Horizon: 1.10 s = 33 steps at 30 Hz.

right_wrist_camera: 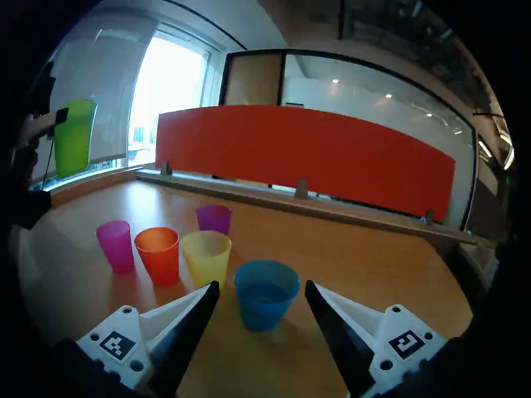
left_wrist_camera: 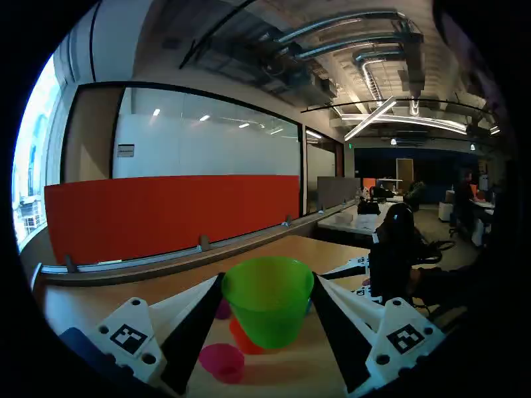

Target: Pour water

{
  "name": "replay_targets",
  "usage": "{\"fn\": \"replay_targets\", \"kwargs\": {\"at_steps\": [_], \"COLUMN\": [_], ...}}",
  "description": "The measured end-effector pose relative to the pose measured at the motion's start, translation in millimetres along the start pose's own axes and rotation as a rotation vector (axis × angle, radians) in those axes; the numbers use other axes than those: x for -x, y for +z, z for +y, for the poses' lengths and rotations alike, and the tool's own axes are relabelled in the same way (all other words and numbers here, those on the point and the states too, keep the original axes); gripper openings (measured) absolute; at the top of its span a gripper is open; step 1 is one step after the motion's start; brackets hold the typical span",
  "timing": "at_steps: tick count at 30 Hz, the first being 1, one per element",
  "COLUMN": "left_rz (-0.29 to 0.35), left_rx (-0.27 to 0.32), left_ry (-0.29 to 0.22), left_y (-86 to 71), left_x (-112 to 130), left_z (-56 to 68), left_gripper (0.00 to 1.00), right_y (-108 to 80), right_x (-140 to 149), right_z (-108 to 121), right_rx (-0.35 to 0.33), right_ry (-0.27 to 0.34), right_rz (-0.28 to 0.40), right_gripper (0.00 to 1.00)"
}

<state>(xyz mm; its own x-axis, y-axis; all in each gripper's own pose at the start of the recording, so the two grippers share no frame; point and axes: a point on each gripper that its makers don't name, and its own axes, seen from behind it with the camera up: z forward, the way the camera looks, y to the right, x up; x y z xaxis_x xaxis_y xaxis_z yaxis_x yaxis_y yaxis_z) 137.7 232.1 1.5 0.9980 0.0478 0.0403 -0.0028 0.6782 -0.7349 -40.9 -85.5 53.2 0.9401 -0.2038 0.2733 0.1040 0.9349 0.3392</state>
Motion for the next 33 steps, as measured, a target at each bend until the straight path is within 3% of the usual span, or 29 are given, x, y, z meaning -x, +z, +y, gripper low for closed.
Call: {"fn": "replay_targets", "kwargs": {"at_steps": [12, 18, 33], "left_rz": [-0.047, -0.058, -0.061], "left_rx": [-0.026, -0.042, -0.073], "left_ry": [0.006, 0.005, -0.006], "left_y": [-23.1, -33.0, -46.3], "left_x": [15, 18, 22], "left_z": [-2.2, -2.7, -11.4], "left_gripper": [0.9, 0.9, 0.9], "right_y": [16.7, 24.3, 40.0], "right_x": [15, 19, 24], "right_z": [7, 12, 14], "right_rx": [-0.028, -0.027, -0.055], "right_ry": [-0.001, -0.029, -0.031], "right_rz": [-0.075, -0.111, -0.179], "right_gripper": [1.0, 1.0, 1.0]}}
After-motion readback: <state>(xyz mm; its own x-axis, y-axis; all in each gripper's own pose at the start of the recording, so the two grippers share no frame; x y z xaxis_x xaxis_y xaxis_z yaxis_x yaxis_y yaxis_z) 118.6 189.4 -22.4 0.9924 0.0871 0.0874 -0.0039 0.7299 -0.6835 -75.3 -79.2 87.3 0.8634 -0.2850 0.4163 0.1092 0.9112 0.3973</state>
